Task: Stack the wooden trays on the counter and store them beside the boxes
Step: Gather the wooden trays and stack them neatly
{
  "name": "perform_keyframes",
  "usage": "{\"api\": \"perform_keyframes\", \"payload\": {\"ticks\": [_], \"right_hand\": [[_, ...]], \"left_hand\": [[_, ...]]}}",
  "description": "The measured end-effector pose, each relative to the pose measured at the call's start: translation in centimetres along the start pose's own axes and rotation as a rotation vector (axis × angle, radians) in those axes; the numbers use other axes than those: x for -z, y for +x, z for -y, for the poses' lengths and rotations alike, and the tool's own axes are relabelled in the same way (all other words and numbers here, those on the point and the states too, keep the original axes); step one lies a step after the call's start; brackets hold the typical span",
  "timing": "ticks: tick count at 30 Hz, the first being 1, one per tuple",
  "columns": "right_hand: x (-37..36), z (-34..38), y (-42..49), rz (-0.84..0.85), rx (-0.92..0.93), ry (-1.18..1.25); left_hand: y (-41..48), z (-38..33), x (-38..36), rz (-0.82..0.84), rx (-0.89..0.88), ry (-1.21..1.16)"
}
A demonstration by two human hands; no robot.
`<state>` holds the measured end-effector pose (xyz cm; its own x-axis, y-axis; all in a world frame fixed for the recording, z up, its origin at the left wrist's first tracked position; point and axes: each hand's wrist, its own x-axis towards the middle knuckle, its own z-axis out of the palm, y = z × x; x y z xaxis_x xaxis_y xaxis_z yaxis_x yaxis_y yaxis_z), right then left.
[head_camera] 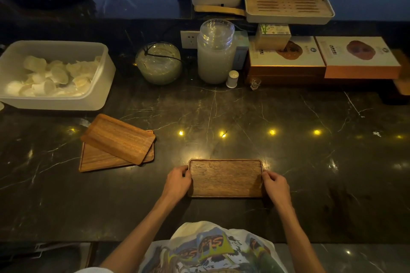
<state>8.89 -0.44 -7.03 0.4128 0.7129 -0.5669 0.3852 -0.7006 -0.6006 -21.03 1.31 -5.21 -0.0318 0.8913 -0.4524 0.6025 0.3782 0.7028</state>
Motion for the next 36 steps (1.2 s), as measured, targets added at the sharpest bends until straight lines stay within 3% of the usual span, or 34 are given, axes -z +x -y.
{"api": "perform_keyframes", "payload": {"ticks": [4, 8, 11, 16, 21, 25, 32, 36], "right_hand": [[0.1, 1.1, -0.6, -0.061, 0.059, -0.134], [-1.3, 4.7, -1.7, -0.201, 0.285, -0.330], [-4.3, 9.4, -3.0, -0.096, 0.460, -0.362], [-11.8, 17.5, -5.3, 0.190, 0.562, -0.273], [-21.2, 23.4, -6.2, 0.338, 0.467, -0.293], [-26.3, 23.9, -6.2, 0.259, 0.406, -0.275], [-29.2, 22.3, -5.7, 0.259, 0.286, -0.175], [-29.4, 22.3, -5.3, 0.255, 0.260, -0.144]], "left_hand": [[0.0, 0.1, 0.8, 0.032, 0.014, -0.024], [0.6, 0.9, 4.3, -0.082, 0.018, -0.008], [1.8, 2.4, 9.5, -0.213, 0.022, -0.030], [4.4, 5.3, 19.0, -0.472, 0.146, 0.036], [8.7, 8.1, 27.1, -0.516, 0.312, 0.223], [12.0, 9.2, 29.8, -0.410, 0.391, 0.284], [14.3, 10.6, 29.4, -0.347, 0.334, 0.227], [14.4, 11.0, 29.3, -0.305, 0.407, 0.186]]}}
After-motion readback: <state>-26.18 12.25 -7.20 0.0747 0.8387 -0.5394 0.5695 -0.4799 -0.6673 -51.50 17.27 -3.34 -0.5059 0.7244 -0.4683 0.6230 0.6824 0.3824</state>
